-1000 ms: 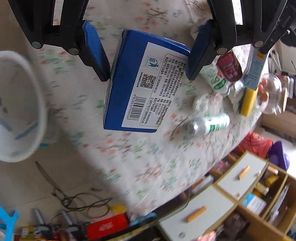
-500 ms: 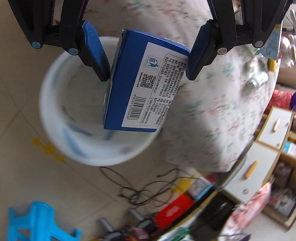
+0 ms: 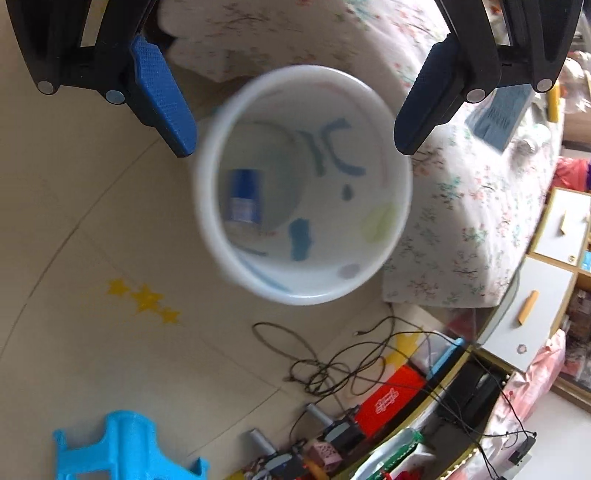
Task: Collect trash
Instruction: 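Carry both items over the white wastebasket and open both grippers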
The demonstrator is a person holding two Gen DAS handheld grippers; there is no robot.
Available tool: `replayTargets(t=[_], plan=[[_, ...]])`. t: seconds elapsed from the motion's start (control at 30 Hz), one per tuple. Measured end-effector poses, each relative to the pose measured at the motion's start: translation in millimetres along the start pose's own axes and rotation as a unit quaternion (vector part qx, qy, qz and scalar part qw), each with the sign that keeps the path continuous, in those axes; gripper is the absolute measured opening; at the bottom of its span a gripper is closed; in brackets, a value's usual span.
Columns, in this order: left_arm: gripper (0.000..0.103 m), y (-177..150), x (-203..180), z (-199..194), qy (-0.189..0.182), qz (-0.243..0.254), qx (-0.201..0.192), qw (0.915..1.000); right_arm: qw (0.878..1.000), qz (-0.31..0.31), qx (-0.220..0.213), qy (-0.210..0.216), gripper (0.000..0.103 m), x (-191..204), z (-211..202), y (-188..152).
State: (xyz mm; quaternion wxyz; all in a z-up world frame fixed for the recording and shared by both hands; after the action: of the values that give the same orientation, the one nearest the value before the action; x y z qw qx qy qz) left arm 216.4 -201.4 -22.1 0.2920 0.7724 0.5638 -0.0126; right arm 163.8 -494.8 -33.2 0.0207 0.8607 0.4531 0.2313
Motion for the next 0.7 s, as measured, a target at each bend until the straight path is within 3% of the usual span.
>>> replayTargets(t=[0.2, 0.37, 0.5, 0.63, 0.7], plan=[[0.057, 9.4, -41.0, 38.2, -0.018, 0.026, 0.017, 0.9994, 0.999, -0.006, -0.012, -0.029, 0.092, -26.7, -14.7, -5.8], [0.057, 15.3, -66.9, 54.7, -0.018, 0.055, 0.007, 0.9983, 0.999, 0.003, -0.013, -0.031, 0.092, -43.0, -20.8, -6.0], [0.059, 20.6, -72.4, 59.3, 0.01, 0.065, 0.0, 0.9979, 0.999, 0.003, -0.02, -0.038, 0.092, -45.2, -24.9, -5.1], [0.082, 21.1, -65.6, 51.0, 0.03, 0.057, 0.0, 0.9979, 0.999, -0.001, -0.021, -0.035, 0.093, -41.4, -25.6, -4.7], [0.084, 18.6, -61.5, 44.4, 0.044, 0.065, -0.004, 0.9969, 0.999, -0.007, -0.02, -0.032, 0.093, -37.5, -24.8, -5.6]])
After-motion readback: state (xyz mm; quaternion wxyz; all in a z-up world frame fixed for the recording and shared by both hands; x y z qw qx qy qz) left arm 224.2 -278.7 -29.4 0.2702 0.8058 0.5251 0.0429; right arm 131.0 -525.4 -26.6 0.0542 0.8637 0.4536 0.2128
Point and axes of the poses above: each gripper's, at about its wrist camera, not at the fingertips, and z roughly the way its jaws point, x to its left, y to its top, the point moved 1 cm from there along z, roughly the way its jaws point, and after that the axes turned 1 degree about y, right-handed, at the moved point
